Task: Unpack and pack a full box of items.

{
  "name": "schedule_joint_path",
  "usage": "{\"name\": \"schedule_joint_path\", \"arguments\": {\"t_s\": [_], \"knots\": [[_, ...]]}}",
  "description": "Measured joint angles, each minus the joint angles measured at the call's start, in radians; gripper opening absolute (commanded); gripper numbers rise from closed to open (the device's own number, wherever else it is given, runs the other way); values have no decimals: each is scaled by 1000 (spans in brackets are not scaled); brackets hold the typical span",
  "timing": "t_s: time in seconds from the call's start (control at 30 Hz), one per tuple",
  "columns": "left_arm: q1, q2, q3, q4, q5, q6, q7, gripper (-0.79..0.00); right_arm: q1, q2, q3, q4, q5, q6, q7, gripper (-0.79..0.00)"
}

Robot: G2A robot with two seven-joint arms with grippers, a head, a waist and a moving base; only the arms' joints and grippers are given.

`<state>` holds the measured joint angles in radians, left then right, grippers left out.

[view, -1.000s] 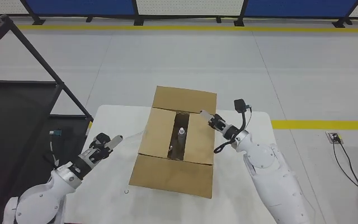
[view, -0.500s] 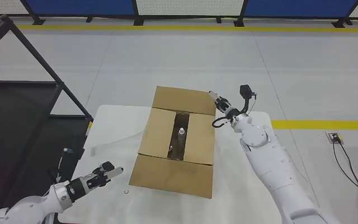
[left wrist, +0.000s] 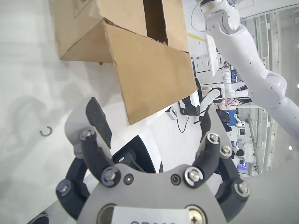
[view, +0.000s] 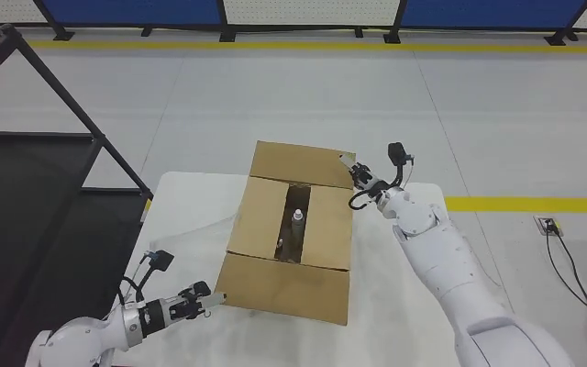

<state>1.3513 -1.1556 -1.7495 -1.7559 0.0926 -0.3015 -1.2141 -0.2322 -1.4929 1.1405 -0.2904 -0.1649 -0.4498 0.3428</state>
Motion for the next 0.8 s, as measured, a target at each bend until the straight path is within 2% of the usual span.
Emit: {"name": "schedule_joint_path", "arguments": {"t_s": [0.13,0.4,0.6,0.8], "knots": [[-12,4,34,2,-29,-5,4,0,15,4,24,33,57,-72,82,0],[-23,13,40,-20,-74,7,75,0,27,21,66,48,138,-157,193,0],[-48,14,65,-63,-43,52,205,0,29,34,87,34,172,-200,247,0],[-97,7,138,-97,63,147,392,0,36,49,92,6,161,-218,295,0]]}}
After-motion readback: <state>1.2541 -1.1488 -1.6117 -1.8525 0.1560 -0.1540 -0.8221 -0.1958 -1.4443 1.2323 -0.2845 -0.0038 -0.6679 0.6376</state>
